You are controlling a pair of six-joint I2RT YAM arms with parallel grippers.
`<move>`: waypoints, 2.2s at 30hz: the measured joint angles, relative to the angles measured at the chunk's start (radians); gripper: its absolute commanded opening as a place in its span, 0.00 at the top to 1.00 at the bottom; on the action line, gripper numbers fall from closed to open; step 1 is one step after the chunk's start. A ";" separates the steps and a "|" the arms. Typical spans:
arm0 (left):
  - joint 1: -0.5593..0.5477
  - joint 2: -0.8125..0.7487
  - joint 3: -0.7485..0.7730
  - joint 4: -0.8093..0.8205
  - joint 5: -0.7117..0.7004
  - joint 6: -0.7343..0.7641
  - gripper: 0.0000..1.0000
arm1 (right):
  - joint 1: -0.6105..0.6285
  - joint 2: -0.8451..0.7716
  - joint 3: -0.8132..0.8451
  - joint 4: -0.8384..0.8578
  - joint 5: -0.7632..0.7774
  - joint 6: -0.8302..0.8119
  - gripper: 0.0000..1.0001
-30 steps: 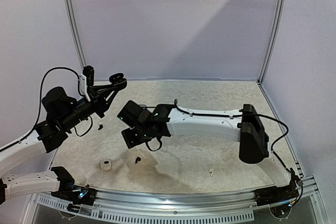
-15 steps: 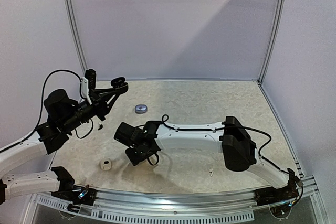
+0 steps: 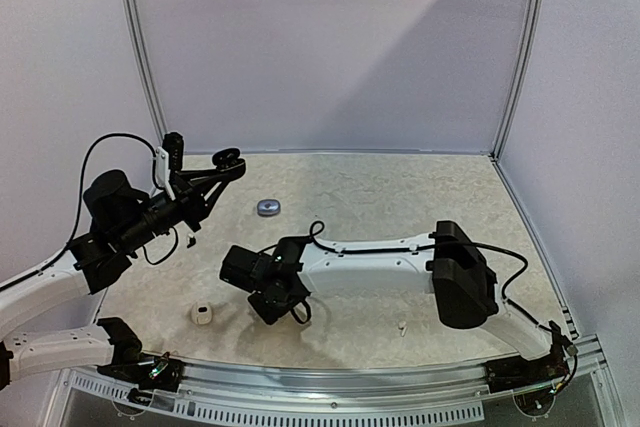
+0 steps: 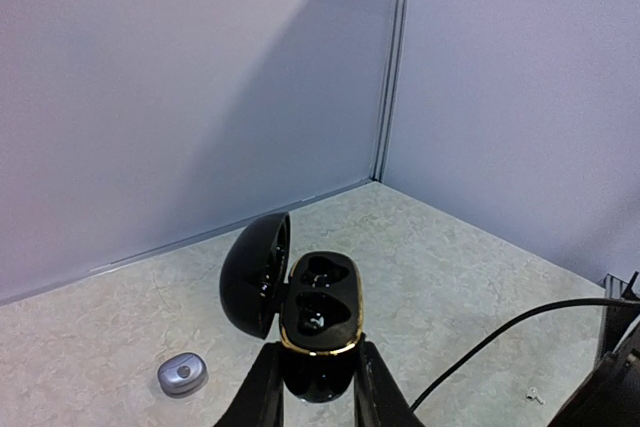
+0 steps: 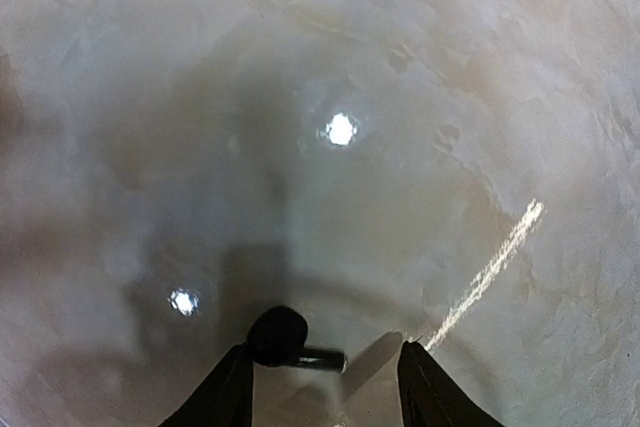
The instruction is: Insert the wireless bluetooth earbuds into the charging case
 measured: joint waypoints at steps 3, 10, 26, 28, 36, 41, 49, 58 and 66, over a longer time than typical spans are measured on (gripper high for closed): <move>0.000 0.000 0.000 0.000 0.002 0.000 1.00 | 0.002 -0.042 -0.063 -0.013 0.001 -0.018 0.40; 0.000 0.000 -0.002 0.000 0.003 0.000 1.00 | -0.011 -0.100 -0.148 0.029 -0.101 -0.157 0.34; 0.000 -0.004 -0.006 -0.001 0.005 0.013 1.00 | -0.106 -0.127 -0.090 0.085 -0.333 -0.690 0.48; 0.000 -0.006 -0.008 -0.001 0.005 0.015 1.00 | -0.105 -0.104 -0.032 0.082 -0.346 -0.711 0.49; -0.003 -0.008 -0.029 0.003 -0.032 0.040 1.00 | -0.103 -0.039 0.000 0.072 -0.371 -0.718 0.51; -0.010 -0.040 -0.156 0.050 -0.118 0.113 1.00 | -0.103 -0.026 -0.002 0.069 -0.372 -0.699 0.56; -0.038 -0.265 -0.222 -0.018 -0.162 0.293 1.00 | -0.103 -0.021 -0.002 0.069 -0.374 -0.676 0.61; -0.043 -0.356 -0.201 -0.204 -0.201 0.319 1.00 | -0.103 -0.005 -0.007 0.070 -0.362 -0.658 0.72; -0.044 -0.369 -0.201 -0.255 -0.209 0.309 1.00 | -0.103 -0.005 -0.006 0.070 -0.351 -0.644 0.87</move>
